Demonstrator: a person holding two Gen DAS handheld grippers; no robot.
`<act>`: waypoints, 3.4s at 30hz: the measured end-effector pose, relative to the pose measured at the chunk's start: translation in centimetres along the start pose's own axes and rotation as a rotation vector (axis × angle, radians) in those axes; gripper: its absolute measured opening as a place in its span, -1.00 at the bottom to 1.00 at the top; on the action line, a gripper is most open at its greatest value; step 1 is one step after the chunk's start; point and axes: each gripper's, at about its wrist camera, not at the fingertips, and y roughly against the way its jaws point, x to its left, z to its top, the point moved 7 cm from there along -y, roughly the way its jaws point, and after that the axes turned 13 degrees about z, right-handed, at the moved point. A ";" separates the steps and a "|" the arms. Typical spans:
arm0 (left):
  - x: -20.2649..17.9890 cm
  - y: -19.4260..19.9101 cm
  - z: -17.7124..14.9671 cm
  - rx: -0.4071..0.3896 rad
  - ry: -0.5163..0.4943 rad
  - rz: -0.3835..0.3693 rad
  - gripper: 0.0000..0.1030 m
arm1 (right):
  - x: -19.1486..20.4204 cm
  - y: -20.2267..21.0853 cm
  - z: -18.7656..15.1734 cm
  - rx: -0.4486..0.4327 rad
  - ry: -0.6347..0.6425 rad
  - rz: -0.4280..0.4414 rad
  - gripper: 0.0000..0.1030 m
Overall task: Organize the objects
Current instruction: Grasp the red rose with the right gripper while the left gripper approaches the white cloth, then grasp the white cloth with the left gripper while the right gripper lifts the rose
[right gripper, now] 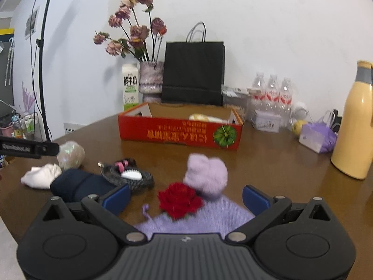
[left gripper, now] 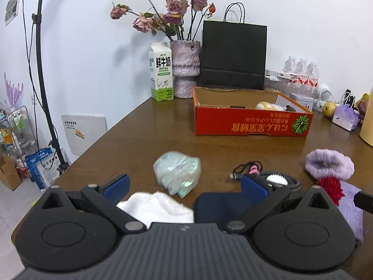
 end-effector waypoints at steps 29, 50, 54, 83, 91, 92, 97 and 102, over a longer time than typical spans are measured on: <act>4.4 -3.8 -0.7 0.054 0.037 0.020 1.00 | -0.8 -6.8 -1.5 0.105 -0.059 -0.007 0.56; 7.5 -7.1 -2.0 0.143 -0.029 -0.026 1.00 | 0.5 -7.9 -1.7 0.110 -0.065 0.000 -0.36; 6.7 -7.3 -2.7 0.179 -0.036 -0.066 1.00 | 0.6 -7.7 -1.5 0.088 -0.068 0.005 -0.36; 4.2 -6.6 -4.3 0.144 -0.014 -0.019 0.66 | 1.1 -6.7 -1.1 0.018 -0.058 0.038 -0.36; 5.2 -5.6 -4.5 0.112 0.017 0.000 0.14 | 1.1 -6.6 -1.1 0.013 -0.055 0.030 -0.36; 5.3 -5.5 -4.6 0.109 0.020 0.000 0.10 | 1.1 -6.6 -1.1 0.012 -0.054 0.029 -0.36; 5.2 -4.7 -4.6 0.093 0.013 -0.011 -0.04 | 1.1 -6.5 -1.1 0.007 -0.054 0.023 -0.36; 5.4 -4.3 -4.2 0.093 0.026 -0.023 -0.11 | 1.0 -6.5 -1.0 0.000 -0.055 0.022 -0.36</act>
